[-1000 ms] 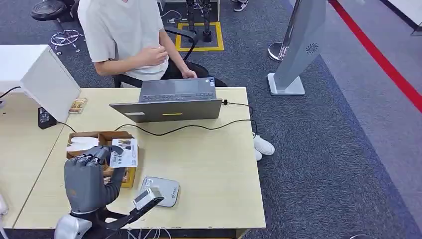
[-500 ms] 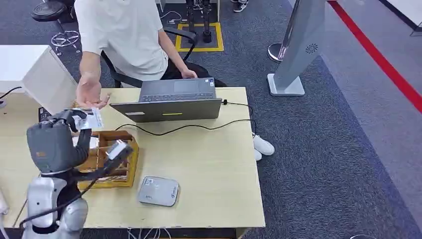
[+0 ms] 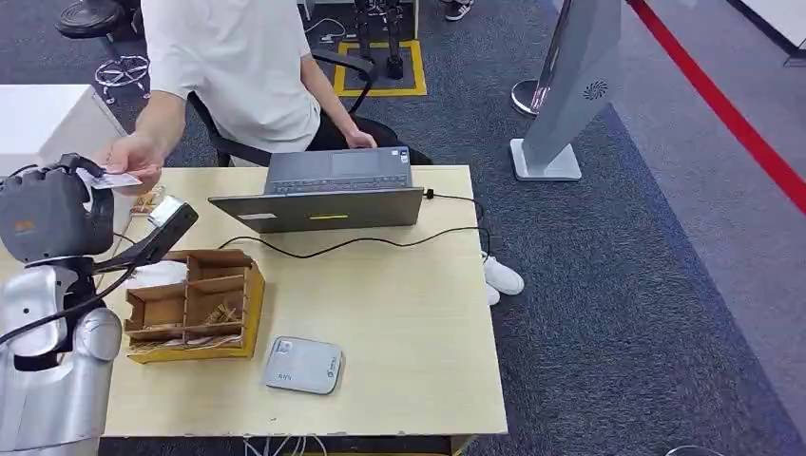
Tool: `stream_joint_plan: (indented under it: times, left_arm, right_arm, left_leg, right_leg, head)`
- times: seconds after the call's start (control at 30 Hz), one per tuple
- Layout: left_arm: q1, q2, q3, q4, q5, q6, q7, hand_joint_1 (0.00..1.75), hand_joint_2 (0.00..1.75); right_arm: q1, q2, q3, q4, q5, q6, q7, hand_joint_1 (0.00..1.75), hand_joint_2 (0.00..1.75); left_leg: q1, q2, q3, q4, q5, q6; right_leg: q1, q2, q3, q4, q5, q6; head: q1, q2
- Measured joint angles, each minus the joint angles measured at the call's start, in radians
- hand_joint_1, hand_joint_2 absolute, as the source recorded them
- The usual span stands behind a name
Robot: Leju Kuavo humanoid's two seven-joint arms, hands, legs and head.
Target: Pass the card to the sensor for recognition and then transmit it.
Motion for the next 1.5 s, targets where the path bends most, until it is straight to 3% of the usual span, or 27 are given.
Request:
stream_joint_plan:
  times: [0.47,0.77,1.1,1.27,1.5]
  left_arm:
    - [-0.005,-0.001,0.000,-0.018,0.010,-0.002,-0.001,0.00,1.75]
    - [0.116,-0.005,-0.043,-0.208,0.040,-0.079,0.000,0.00,1.75]
    - [0.147,-0.004,-0.059,-0.267,0.058,-0.101,-0.012,0.00,1.75]
    - [0.309,0.025,-0.125,-0.387,0.048,-0.122,-0.013,0.00,1.75]
    - [0.558,0.127,-0.206,-0.484,0.063,-0.157,0.026,0.00,1.75]
  right_arm:
    - [-0.003,0.002,0.000,0.000,0.015,-0.002,0.010,0.00,0.00]
    - [-0.001,0.002,-0.012,0.000,-0.005,-0.005,0.013,0.00,0.00]
    - [0.001,0.002,-0.022,0.000,-0.011,-0.010,0.016,0.00,0.00]
    - [0.008,0.002,-0.050,0.000,-0.045,-0.023,0.033,0.00,0.00]
    - [0.016,0.002,-0.089,0.000,-0.069,-0.026,0.050,0.00,0.00]
  left_leg:
    - [0.000,-0.001,0.000,0.000,0.000,0.000]
    - [0.000,-0.001,-0.001,0.000,0.000,0.000]
    - [0.000,0.000,-0.001,0.000,0.000,0.000]
    - [0.000,0.001,-0.001,0.000,-0.001,0.000]
    - [0.000,0.000,-0.001,-0.001,-0.003,0.000]
  right_leg:
    - [0.000,0.000,0.000,0.000,0.000,0.000]
    - [0.000,-0.001,-0.001,-0.001,0.000,0.000]
    - [0.000,0.000,0.000,0.000,0.000,0.000]
    - [0.000,0.001,-0.001,-0.001,-0.001,0.000]
    - [0.000,0.000,-0.002,-0.001,-0.003,0.001]
  head:
    - [0.000,0.000]
    - [0.002,0.000]
    - [0.001,0.000]
    - [0.002,0.000]
    - [0.002,0.000]
